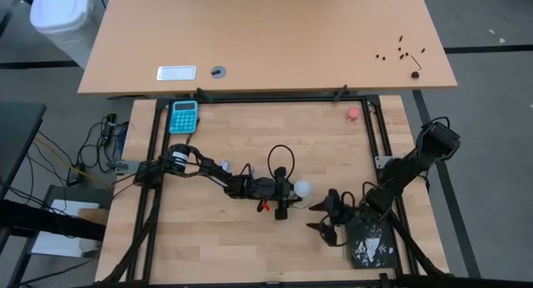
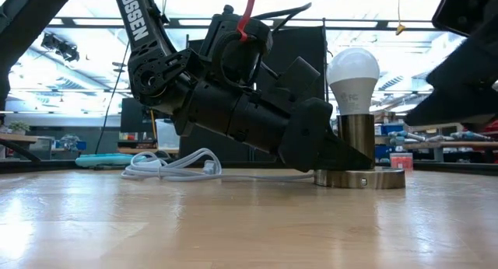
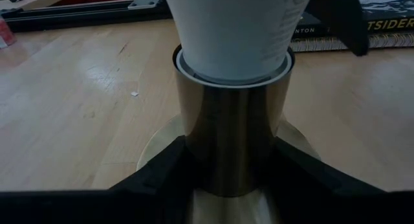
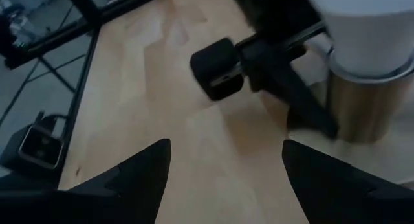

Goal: Screw lightbulb
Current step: Remove the lightbulb from the lamp

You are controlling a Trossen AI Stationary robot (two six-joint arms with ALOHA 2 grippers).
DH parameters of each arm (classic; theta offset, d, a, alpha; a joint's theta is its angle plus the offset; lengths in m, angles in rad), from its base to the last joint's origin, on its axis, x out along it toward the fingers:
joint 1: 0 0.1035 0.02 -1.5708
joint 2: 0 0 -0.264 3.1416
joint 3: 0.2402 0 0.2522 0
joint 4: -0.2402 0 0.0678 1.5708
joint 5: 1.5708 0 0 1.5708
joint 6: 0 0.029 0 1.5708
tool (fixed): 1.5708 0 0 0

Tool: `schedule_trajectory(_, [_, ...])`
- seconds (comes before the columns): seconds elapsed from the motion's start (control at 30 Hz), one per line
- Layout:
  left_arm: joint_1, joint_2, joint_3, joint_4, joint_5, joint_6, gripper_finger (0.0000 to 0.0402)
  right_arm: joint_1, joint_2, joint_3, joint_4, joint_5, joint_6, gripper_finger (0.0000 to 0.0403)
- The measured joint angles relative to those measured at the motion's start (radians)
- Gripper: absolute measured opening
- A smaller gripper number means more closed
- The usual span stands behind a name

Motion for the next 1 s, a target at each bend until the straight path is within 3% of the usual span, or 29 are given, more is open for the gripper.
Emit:
schedule_trajectory(0.4, [0.000,0.000,0.000,-0.002,0.004,-0.001,0.0193,0.028,0.000,0.001,-0.021,0.093,0.022,0.0306])
schedule_trajectory(0.7, [0.000,0.000,0.000,-0.002,-0.002,-0.001,0.0193,0.021,0.000,0.217,-0.581,0.105,0.186,0.0306])
schedule_trajectory(0.83, [0.000,0.000,0.000,-0.003,-0.005,-0.001,0.0193,0.037,0.000,0.297,-0.680,0.132,0.185,0.0306])
schedule_trajectory(1.0, [0.000,0.000,0.000,-0.003,-0.006,-0.001,0.0193,0.051,0.007,0.311,-0.674,0.173,0.212,0.0306])
